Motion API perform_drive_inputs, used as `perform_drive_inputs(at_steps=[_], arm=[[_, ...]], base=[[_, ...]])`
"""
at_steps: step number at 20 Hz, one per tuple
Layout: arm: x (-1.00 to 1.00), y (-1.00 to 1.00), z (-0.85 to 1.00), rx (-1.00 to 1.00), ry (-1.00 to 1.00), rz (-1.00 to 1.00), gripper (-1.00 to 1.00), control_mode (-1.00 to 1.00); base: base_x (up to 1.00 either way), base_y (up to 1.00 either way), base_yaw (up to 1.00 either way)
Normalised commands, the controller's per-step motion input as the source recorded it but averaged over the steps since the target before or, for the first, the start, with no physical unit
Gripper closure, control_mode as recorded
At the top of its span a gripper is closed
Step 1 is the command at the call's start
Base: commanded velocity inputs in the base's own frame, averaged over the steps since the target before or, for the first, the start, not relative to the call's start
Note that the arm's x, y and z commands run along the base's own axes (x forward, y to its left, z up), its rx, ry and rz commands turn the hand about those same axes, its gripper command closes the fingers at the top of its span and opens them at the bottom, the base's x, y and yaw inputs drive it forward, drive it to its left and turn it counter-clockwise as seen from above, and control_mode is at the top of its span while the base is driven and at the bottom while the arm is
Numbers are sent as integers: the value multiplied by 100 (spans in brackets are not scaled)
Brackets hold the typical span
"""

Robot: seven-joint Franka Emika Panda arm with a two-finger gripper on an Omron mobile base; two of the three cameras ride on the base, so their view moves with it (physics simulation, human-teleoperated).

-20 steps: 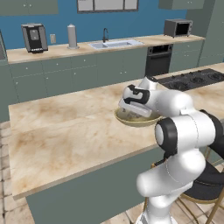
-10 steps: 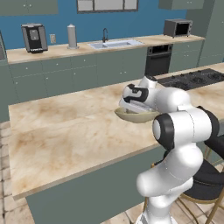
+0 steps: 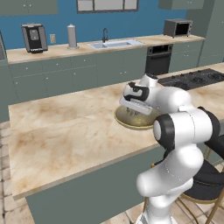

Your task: There are four ice cubes in the ice bowl. Place two ice cubes in each glass of water.

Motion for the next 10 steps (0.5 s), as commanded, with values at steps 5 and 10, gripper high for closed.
perform_drive_inputs(at_steps=[5, 10], arm=[[0, 0, 20, 0, 0, 0, 100, -100], [-7, 0, 11, 0, 0, 0, 100, -100]], base=[[0, 0, 0], [0, 0, 0]])
